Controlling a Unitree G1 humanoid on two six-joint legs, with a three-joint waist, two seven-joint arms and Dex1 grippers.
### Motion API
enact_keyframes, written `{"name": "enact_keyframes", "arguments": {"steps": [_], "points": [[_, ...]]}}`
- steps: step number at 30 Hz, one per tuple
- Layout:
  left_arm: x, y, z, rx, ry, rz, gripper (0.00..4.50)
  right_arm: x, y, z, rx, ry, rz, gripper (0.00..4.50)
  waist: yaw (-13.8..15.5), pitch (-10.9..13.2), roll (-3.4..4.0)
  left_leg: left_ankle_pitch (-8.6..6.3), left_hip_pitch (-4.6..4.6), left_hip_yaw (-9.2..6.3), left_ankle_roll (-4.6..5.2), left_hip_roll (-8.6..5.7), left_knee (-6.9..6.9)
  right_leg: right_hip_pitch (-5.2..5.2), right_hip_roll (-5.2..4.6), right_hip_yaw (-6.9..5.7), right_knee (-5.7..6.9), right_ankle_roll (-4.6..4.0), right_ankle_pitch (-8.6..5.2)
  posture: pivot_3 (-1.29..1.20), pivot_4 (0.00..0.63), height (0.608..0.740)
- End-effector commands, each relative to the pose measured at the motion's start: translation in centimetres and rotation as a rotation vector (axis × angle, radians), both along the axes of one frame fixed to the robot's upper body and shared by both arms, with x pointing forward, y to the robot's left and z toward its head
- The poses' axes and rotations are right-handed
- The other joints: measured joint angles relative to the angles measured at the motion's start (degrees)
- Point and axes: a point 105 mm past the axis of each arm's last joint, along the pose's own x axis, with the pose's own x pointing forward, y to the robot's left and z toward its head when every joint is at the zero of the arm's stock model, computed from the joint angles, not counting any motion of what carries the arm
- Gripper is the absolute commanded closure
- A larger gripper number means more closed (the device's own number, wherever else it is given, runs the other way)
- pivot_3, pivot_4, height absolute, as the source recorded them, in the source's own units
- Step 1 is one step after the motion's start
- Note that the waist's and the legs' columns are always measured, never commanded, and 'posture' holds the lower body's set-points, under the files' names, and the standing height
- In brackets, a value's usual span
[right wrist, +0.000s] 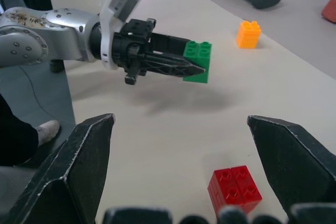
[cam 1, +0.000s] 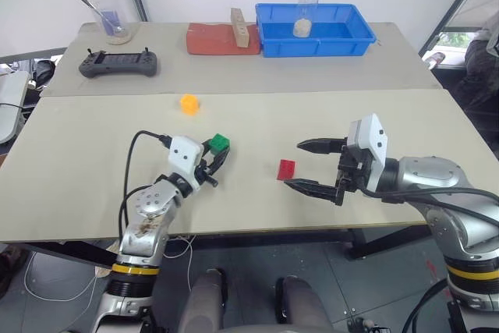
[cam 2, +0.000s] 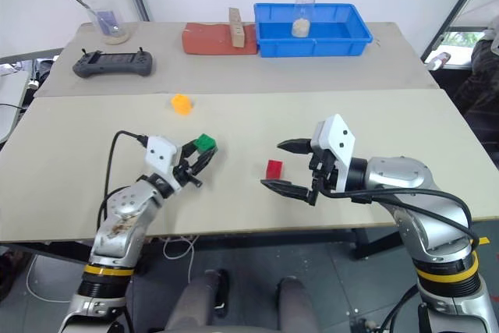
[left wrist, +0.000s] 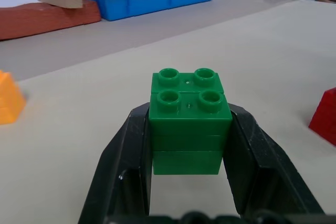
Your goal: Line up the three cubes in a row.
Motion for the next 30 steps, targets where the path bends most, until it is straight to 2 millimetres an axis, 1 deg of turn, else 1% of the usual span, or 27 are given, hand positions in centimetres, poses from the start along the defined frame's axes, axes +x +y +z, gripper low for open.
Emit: {"name": "enact_keyframes", "arguments": {"steps": [1,3,6,10,13,16,19,22,26,30], "points": [[-0.8,-2.4,0.2,-0.021,-0.010,-0.060,3.16,-0.4,-0.4,1.0,0.008,-0.050,-0.026,0.00,0.0,0.0,0.00,0.00,-0.01,-0.01,0.00,0.00,0.00,0.00,0.01,0.00,0.01,0.00,0.00,0.00,0.150,0.740],[-1.1,-3.5,0.1,-0.040,-0.006,-0.069,3.16,-0.4,-0.5,0.7,0.011,-0.047,-0.042,0.00,0.0,0.0,-0.01,0.00,-0.02,-0.02,0.01,0.00,-0.02,-0.01,0.03,0.00,0.02,0.01,-0.01,0.00,0.150,0.740],[-0.7,-3.5,0.0,-0.047,-0.008,-0.008,3.16,-0.4,-0.7,0.4,0.014,-0.045,-0.059,0.00,0.0,0.0,-0.02,0.00,-0.03,-0.04,0.01,0.00,0.00,0.00,0.03,0.00,0.02,0.01,-0.01,0.00,0.150,0.740],[-1.2,-3.6,-0.4,-0.041,-0.009,0.029,3.16,-0.6,-0.9,0.2,0.012,-0.041,-0.067,0.00,-0.1,0.0,-0.02,0.00,-0.01,-0.05,0.01,-0.01,0.01,0.00,0.03,0.00,0.03,0.02,0.01,0.00,0.150,0.740],[-1.9,-3.4,-0.7,-0.023,-0.012,0.062,3.16,-0.7,-0.9,0.1,0.009,-0.036,-0.065,0.00,-0.1,0.0,-0.02,0.00,-0.01,-0.05,0.01,-0.01,0.01,0.00,0.03,0.00,0.03,0.02,0.01,0.00,0.150,0.740],[-2.0,-2.6,-0.9,-0.020,-0.008,0.135,3.16,-0.7,-0.9,0.0,0.007,-0.030,-0.061,0.00,0.0,0.0,-0.02,0.00,-0.02,-0.05,0.00,-0.01,0.01,0.00,0.02,0.00,0.02,0.02,0.01,0.00,0.150,0.740],[-2.0,-2.5,-1.2,-0.030,0.000,0.183,3.16,-0.6,-0.9,0.0,0.005,-0.026,-0.059,0.00,0.1,0.0,-0.03,0.00,-0.03,-0.05,0.00,-0.02,0.03,0.01,0.01,0.00,0.02,0.04,0.02,0.00,0.150,0.740],[-1.7,-3.2,-1.6,-0.047,0.016,0.209,3.16,-0.6,-1.1,0.0,-0.002,-0.017,-0.057,0.00,0.2,0.0,-0.03,0.00,-0.06,-0.05,0.00,-0.04,0.05,0.01,-0.01,0.00,0.01,0.06,0.03,0.00,0.150,0.740],[-1.3,-4.4,-1.6,-0.060,0.004,0.268,3.16,-0.7,-1.2,0.1,-0.013,-0.007,-0.051,0.00,0.2,0.0,-0.04,0.00,-0.13,-0.08,0.00,-0.05,0.11,0.00,0.01,-0.01,0.01,0.09,0.04,0.00,0.150,0.740],[-1.3,-4.9,-1.9,-0.059,0.003,0.289,3.16,-0.7,-1.2,0.2,-0.018,-0.002,-0.045,0.00,0.1,0.0,-0.04,0.00,-0.16,-0.11,0.01,-0.05,0.14,-0.02,0.03,-0.01,0.01,0.10,0.04,0.00,0.150,0.740]]}}
